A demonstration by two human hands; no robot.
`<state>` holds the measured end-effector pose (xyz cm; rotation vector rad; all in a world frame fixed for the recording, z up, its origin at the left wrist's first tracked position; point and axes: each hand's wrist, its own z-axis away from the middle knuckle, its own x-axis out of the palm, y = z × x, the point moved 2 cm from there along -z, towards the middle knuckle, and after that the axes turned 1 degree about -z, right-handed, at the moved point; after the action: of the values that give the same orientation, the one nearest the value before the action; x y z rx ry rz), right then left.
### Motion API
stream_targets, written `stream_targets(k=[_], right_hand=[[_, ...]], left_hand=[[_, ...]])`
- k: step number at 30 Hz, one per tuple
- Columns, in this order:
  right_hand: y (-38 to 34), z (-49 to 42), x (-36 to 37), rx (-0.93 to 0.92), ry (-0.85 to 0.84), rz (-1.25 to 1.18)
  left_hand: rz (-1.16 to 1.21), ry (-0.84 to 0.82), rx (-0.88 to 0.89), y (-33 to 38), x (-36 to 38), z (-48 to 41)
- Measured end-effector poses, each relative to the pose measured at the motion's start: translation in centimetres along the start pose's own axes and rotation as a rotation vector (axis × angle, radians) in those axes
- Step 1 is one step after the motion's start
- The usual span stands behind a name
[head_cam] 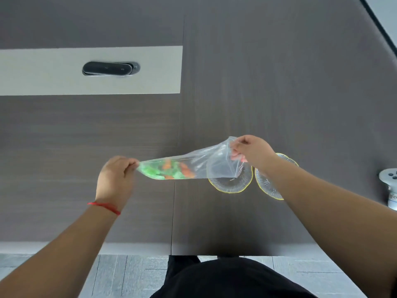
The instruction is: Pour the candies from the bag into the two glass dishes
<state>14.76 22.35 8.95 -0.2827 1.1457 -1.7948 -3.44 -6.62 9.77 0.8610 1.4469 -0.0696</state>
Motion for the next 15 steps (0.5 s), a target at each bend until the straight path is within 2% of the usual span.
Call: stream_targets(k=[3, 7, 15], right_hand=[[1.3, 0.0, -0.9, 0.045, 0.032, -0.107], [2.5, 0.4, -1.6, 0.085, 0.017, -0.232], [3.2, 0.7, -1.8, 0.097, 0.049, -0.33]], left_hand=[[-0.001, 0.001, 0.055, 2.5, -0.7, -0.7], [0.025, 0.03, 0.044, 4.6, -1.4, -0.6], [0.047, 0.026, 0.009, 5.6, -1.8, 0.2]])
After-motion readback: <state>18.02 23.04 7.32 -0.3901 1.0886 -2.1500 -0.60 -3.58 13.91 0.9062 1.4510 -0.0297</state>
